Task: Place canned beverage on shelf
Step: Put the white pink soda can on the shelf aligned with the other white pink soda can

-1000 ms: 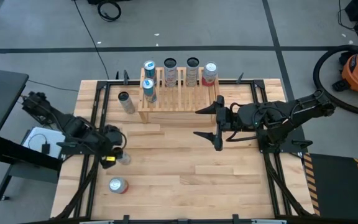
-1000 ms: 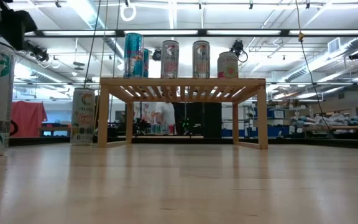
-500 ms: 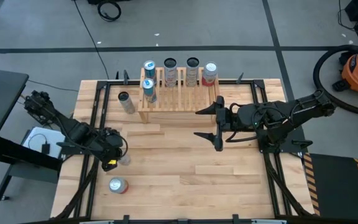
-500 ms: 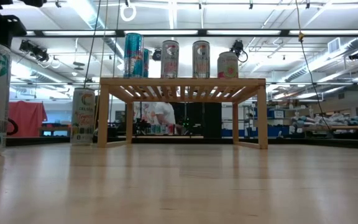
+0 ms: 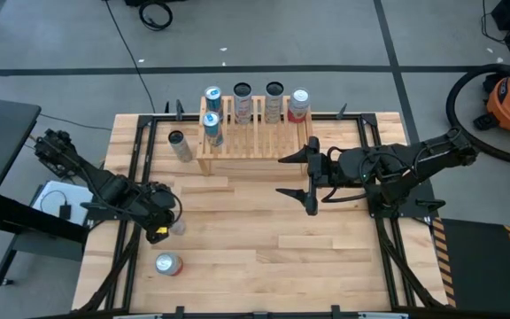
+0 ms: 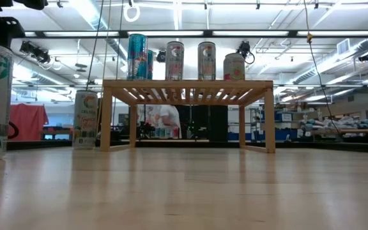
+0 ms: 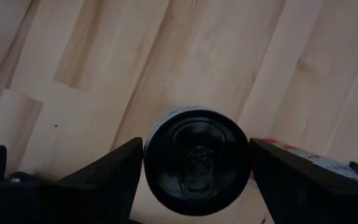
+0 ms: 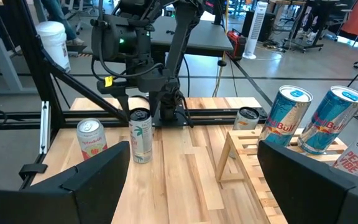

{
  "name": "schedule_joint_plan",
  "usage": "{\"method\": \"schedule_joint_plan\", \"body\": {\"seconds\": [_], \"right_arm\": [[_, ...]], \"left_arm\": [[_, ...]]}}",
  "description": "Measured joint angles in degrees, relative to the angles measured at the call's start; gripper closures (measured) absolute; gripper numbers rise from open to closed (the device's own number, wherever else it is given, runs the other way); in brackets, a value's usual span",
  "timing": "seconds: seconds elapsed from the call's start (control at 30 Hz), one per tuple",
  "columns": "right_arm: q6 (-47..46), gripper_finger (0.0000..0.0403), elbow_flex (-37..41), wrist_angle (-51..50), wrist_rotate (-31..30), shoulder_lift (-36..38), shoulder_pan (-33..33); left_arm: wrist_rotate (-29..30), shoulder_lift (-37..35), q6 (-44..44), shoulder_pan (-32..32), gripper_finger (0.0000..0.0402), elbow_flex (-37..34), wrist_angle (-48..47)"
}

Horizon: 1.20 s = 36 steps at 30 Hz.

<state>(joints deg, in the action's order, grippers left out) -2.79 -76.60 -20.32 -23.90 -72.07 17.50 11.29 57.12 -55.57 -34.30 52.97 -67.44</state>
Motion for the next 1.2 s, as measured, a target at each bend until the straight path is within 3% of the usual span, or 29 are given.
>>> {"method": "schedule_joint_plan", "body": {"seconds": [0.5, 0.8, 1.2], "right_arm": [[0.0, 0.0039, 0.0, 0.07, 0.0, 0.0, -0.01], [0.0, 0.0039, 0.0, 0.07, 0.0, 0.0, -0.02], [0.0, 0.0039, 0.0, 0.03, 0.01, 0.0, 0.0]], "left_arm": [[-3.47, 0.24, -2.29, 0.0, 0.0109, 0.0, -0.12], [-3.91, 0.2, -1.68, 0.0, 0.0158, 0.02, -0.15], [-4.5, 0.39, 1.85, 0.13, 0.0158, 1.24, -0.06]]}}
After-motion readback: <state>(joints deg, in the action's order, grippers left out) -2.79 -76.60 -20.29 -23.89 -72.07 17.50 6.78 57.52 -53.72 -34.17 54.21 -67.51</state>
